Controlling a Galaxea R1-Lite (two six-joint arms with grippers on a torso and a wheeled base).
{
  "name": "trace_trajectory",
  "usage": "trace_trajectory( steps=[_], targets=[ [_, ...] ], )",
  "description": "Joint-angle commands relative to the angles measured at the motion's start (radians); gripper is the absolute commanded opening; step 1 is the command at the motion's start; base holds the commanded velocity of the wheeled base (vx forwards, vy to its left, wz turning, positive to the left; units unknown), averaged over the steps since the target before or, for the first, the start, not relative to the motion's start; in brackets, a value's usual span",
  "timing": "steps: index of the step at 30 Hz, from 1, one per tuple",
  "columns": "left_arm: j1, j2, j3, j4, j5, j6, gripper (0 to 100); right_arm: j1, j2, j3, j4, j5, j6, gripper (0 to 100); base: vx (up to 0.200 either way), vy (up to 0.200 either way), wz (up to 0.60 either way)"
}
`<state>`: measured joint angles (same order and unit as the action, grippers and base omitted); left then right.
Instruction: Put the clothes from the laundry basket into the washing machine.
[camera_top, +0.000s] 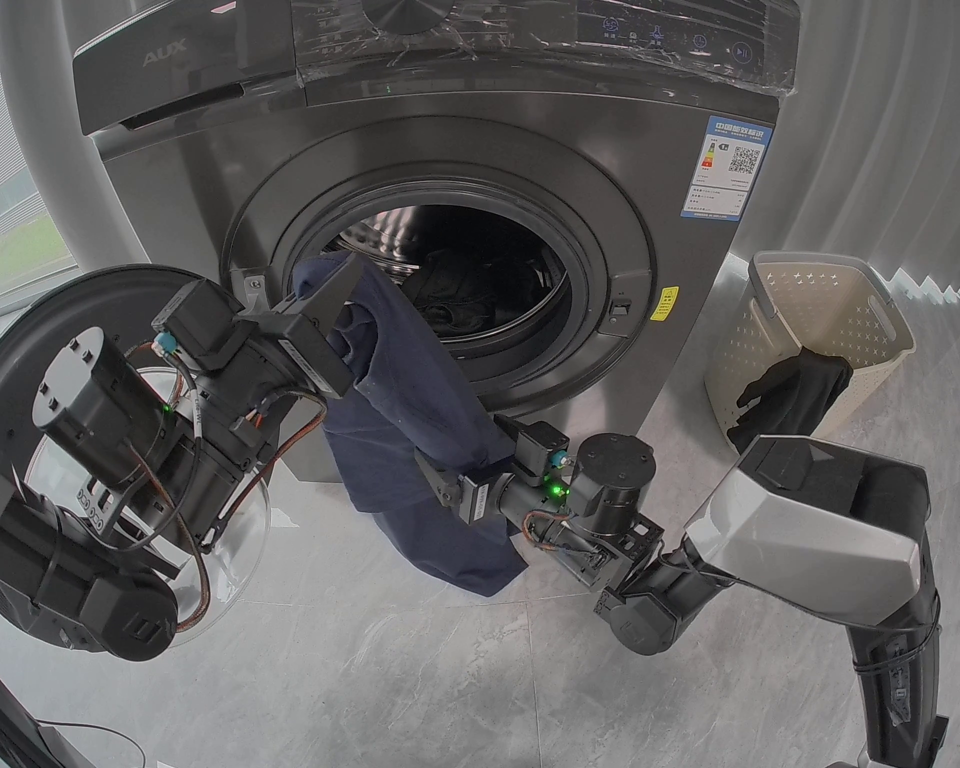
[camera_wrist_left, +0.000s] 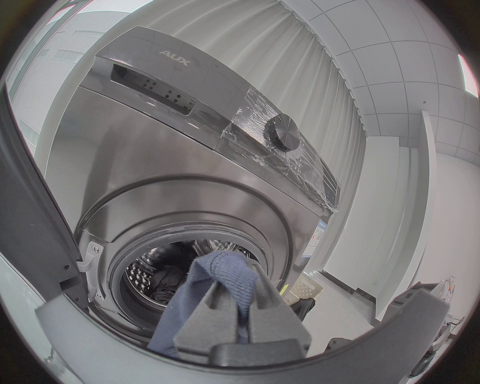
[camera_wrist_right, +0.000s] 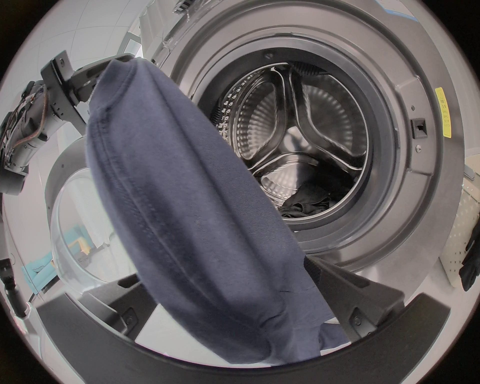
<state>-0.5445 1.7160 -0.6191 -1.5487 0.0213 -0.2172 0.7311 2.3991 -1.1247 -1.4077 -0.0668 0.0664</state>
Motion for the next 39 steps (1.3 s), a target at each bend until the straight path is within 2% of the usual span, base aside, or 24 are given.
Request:
trace_trajectory(
  steps=[1, 6, 17, 18, 26, 33, 39],
  targets=[
    [0.000, -0.001, 0.001, -0.001, 0.000, -0.001, 0, -0.047, -0.006, 0.006, -0.008, -0.002, -0.010, 100, 0.000, 0.000, 0.00],
    [0.000, -0.001, 0.001, -0.001, 0.000, -0.001, 0, -0.062, -0.044, 0.036, -0.014, -0.001, -0.011, 100, 0.000, 0.000, 0.00],
    [-0.002, -0.003, 0.004, -0.001, -0.001, -0.001, 0, -0.039, -0.035, 0.008, -0.040, 0.009, -0.007, 100, 0.000, 0.000, 0.00],
    [-0.002, -0.003, 0.004, -0.001, -0.001, -0.001, 0, -0.039, -0.035, 0.006, -0.043, 0.009, -0.007, 0, 0.000, 0.000, 0.00],
    [-0.002, 0.005, 0.013, -0.001, -0.003, -0.002, 0, -0.039, -0.081, 0.020, -0.063, 0.010, -0.007, 0, 0.000, 0.000, 0.00],
    [-0.008, 0.011, 0.042, -0.001, -0.007, -0.002, 0, -0.056, -0.253, 0.143, -0.063, 0.025, -0.010, 0, 0.000, 0.000, 0.00],
    [-0.049, 0.051, 0.124, -0.001, -0.026, 0.001, 0, -0.050, -0.362, 0.177, -0.065, 0.025, 0.003, 0, 0.000, 0.000, 0.00]
  ],
)
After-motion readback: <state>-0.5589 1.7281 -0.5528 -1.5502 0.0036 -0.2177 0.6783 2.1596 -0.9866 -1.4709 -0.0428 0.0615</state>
